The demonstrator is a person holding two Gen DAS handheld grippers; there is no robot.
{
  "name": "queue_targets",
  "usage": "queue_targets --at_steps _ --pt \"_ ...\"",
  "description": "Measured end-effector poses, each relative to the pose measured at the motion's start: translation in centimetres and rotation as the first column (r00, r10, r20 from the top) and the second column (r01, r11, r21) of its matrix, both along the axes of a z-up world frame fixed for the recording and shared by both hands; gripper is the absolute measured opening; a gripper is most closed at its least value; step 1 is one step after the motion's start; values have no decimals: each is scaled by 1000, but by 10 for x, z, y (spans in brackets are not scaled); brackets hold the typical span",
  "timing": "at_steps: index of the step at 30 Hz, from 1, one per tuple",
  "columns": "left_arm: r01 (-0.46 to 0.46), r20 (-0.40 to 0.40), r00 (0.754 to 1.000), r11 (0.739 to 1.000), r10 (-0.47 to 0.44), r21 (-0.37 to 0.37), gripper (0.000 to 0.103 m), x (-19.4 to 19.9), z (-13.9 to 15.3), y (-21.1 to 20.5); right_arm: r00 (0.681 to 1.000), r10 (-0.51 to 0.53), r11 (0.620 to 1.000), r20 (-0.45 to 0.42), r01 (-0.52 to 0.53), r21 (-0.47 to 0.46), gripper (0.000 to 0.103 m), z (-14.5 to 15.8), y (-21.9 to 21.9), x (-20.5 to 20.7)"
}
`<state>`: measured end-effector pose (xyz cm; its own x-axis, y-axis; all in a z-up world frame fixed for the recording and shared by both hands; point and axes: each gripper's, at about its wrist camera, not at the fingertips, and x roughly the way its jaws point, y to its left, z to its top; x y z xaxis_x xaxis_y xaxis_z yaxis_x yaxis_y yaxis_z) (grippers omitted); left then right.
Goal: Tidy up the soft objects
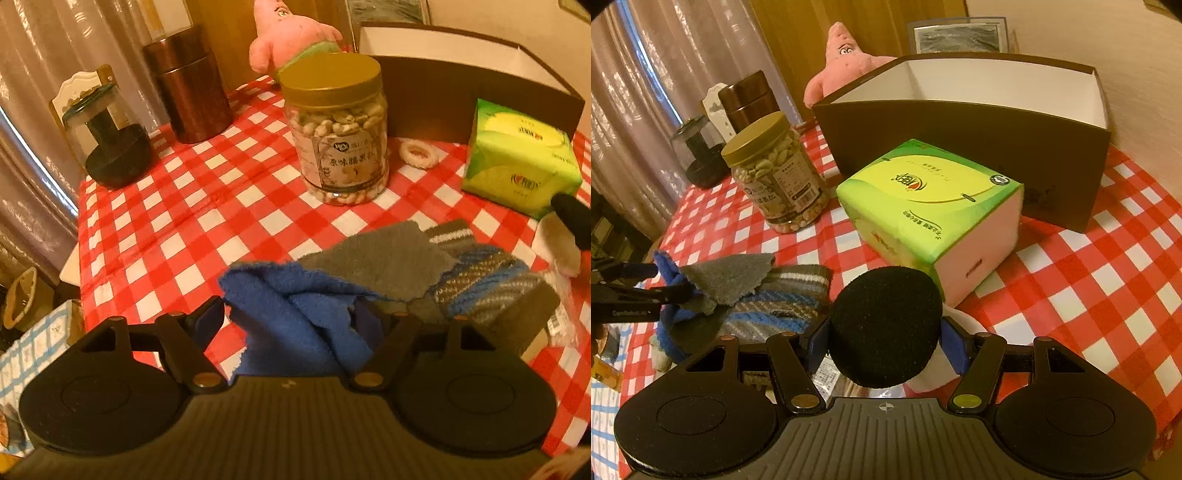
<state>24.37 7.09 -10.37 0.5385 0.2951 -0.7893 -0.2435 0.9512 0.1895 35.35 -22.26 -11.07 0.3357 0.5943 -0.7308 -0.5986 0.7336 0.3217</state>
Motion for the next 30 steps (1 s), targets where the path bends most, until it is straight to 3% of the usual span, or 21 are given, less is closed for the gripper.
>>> queue_targets --at_steps 3,5,8,11,14,23,27,30 --pt "25 16 1000 999 -24 -30 52 4 -2 0 1000 2 1000 2 -2 -1 63 0 0 -1" --pt "32 9 999 999 -32 -39 29 6 -5 -3 1000 3 1000 5 -3 1 63 1 -1 -1" --pt "47 16 999 998 -46 -45 11 3 -6 -8 1000 0 1000 12 0 8 63 4 -5 -3" --pt "50 45 998 998 -48 -40 9 -4 4 -10 1000 -8 1000 13 8 16 63 5 -10 -5" --pt "43 126 991 995 -31 -91 9 -16 32 -6 1000 -14 1000 16 13 22 63 7 -14 -6" --pt "21 385 923 994 20 -103 9 -59 134 7 1000 -20 998 23 19 54 63 10 -20 -8" --pt "3 412 910 995 39 -99 9 -73 153 7 1000 -17 997 21 15 69 63 11 -22 -9" --pt "-12 373 926 994 51 -108 9 -76 142 0 1000 -14 997 17 12 73 63 10 -23 -9"
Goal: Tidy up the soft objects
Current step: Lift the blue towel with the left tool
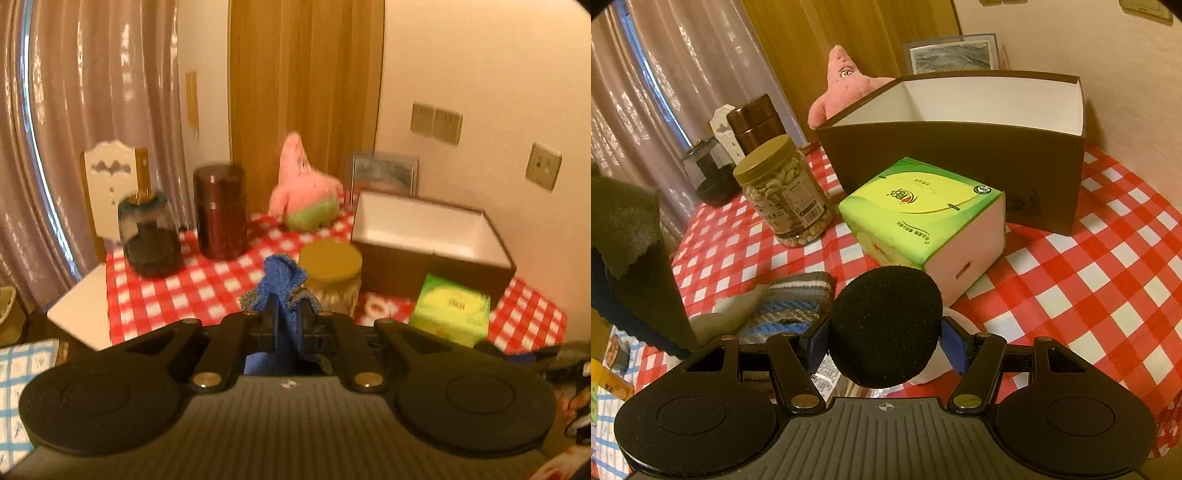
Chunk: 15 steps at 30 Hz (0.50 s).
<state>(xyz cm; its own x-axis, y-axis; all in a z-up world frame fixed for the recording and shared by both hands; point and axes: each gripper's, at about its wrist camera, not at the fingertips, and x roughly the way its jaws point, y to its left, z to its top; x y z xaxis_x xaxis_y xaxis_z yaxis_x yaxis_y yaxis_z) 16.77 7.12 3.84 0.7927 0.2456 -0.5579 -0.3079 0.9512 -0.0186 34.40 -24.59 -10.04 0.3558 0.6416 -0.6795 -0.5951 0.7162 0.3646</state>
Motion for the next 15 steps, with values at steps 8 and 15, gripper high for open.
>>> queue_targets --at_steps 8,15 --pt "-8 -197 980 975 -37 -221 9 2 -98 -25 1000 24 1000 -4 -24 -9 63 0 -1 -3" --pt "-87 -267 962 987 49 -132 16 3 -131 -20 999 38 999 -5 -38 -22 63 0 -3 -4"
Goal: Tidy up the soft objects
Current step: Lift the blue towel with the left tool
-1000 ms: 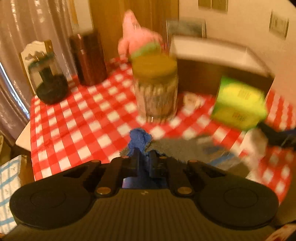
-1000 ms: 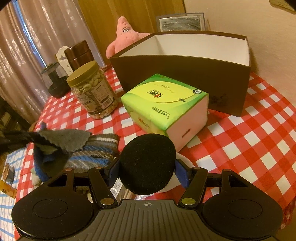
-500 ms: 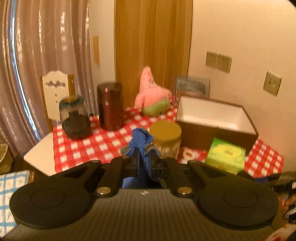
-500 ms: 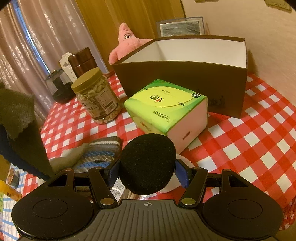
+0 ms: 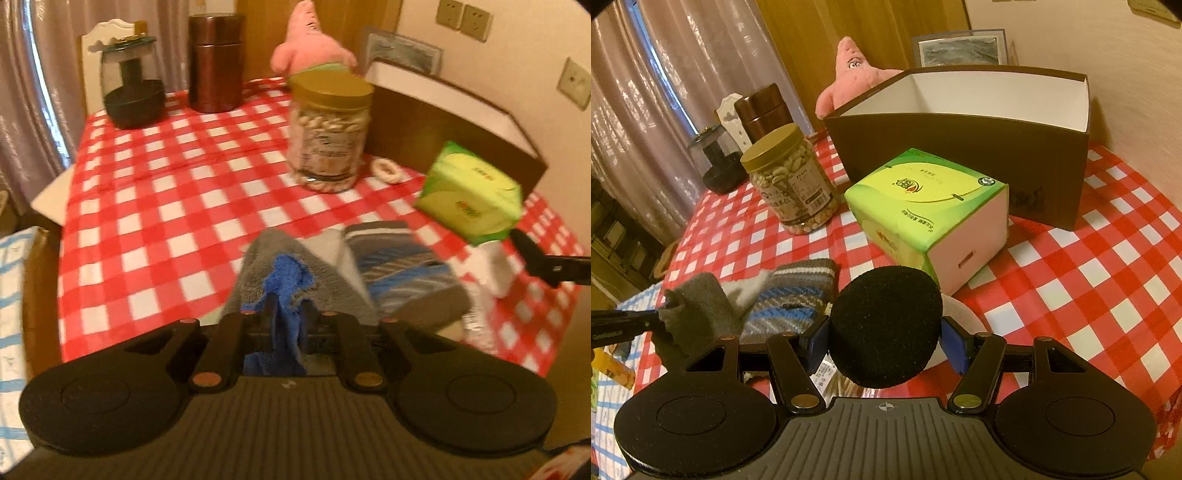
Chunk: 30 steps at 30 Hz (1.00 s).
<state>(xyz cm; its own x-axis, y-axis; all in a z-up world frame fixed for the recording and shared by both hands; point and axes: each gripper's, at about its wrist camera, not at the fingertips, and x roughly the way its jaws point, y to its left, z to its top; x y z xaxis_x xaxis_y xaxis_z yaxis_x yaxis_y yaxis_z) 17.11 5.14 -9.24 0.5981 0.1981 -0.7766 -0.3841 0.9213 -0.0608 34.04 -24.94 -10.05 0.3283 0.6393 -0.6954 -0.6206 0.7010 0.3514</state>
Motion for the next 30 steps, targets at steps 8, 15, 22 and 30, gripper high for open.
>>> queue_targets --at_steps 8,15,22,30 --pt "-35 -24 999 999 35 -14 56 3 -15 17 1000 17 1000 -8 -17 8 63 0 -1 0" --pt "-34 -35 999 999 33 -38 52 17 -31 14 999 35 999 -12 -35 7 63 -1 -2 -1" --pt "-1 -33 999 1000 2 20 21 13 -24 1 999 49 999 -6 -49 15 63 1 -8 0" --pt "-31 30 999 995 29 91 19 -11 19 -14 996 94 995 3 -94 44 63 5 -13 -1"
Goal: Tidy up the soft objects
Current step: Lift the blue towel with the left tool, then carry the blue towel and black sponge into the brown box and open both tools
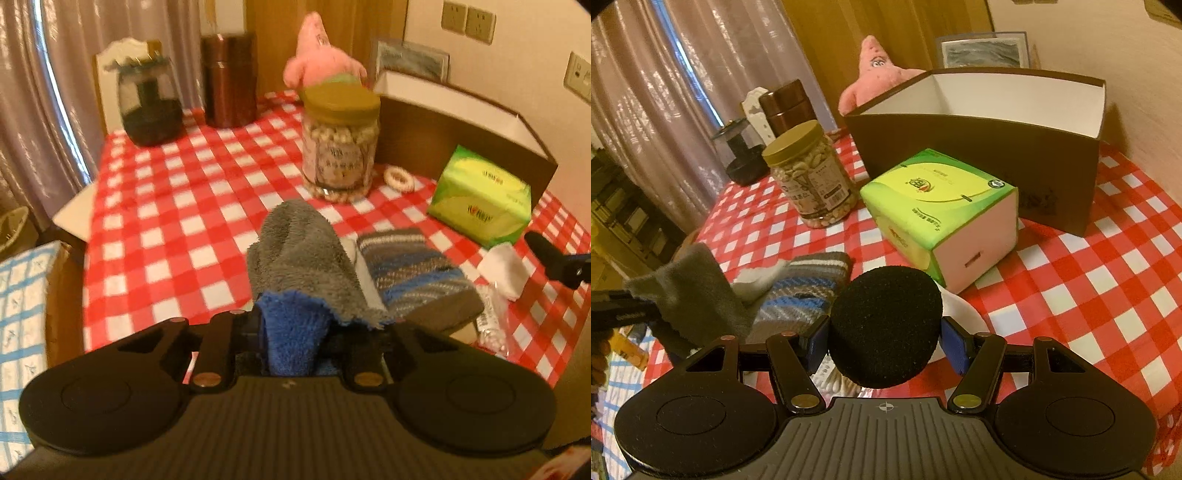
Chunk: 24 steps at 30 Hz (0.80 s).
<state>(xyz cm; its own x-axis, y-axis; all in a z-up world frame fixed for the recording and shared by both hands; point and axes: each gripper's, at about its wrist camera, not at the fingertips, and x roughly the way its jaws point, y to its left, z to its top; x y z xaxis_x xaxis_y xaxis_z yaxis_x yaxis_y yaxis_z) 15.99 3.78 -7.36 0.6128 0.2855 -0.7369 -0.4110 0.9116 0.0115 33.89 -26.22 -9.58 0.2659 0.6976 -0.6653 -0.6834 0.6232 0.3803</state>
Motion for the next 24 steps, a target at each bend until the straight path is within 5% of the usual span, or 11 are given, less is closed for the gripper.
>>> queue_targets --at_steps 11,24 --pt "-64 58 997 991 57 121 19 -11 44 22 996 92 995 6 -92 48 63 10 21 -7" --pt "-7 23 1000 985 3 173 19 69 42 112 995 85 995 49 -88 50 63 30 106 12"
